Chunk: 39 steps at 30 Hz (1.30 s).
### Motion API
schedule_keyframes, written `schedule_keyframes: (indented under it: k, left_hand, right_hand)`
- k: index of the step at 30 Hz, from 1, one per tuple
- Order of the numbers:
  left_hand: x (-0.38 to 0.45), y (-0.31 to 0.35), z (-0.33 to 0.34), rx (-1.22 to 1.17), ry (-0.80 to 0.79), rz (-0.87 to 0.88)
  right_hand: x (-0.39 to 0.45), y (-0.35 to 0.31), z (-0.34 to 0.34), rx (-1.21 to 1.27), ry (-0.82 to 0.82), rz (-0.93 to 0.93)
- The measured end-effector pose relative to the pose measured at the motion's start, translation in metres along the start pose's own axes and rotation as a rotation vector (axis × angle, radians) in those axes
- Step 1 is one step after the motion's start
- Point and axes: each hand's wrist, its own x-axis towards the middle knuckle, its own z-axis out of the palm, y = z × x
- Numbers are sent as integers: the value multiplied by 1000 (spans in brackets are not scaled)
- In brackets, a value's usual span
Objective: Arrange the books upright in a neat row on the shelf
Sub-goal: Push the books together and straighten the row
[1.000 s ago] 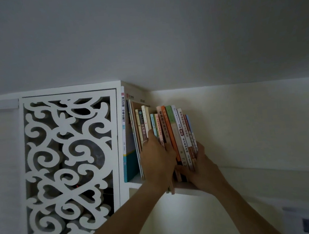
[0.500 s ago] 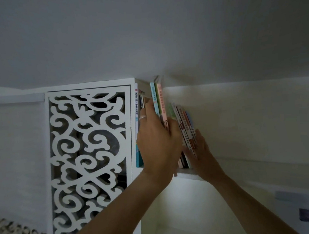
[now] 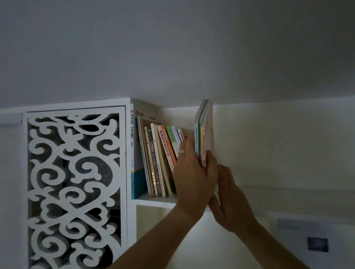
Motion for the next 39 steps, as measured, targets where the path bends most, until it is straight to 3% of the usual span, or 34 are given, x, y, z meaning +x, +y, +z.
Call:
schedule_keyframes:
  k: [10, 15, 20, 28, 39]
  left_hand:
    - [4, -42, 53, 285, -91, -232]
    - [12, -55, 60, 337, -64, -72]
    - [9, -95, 48, 478, -114, 139]
    - [19, -175, -2, 581, -208, 243]
    - [21, -179, 3, 497, -163, 225]
  right_hand:
    - [-2, 41, -14, -1, -360, 345]
    - [4, 46, -18, -156, -447, 355]
    - [18, 54, -5, 9, -578, 571]
    - [30, 64, 15, 119, -550, 634]
    - [33, 65, 21, -13, -414, 635]
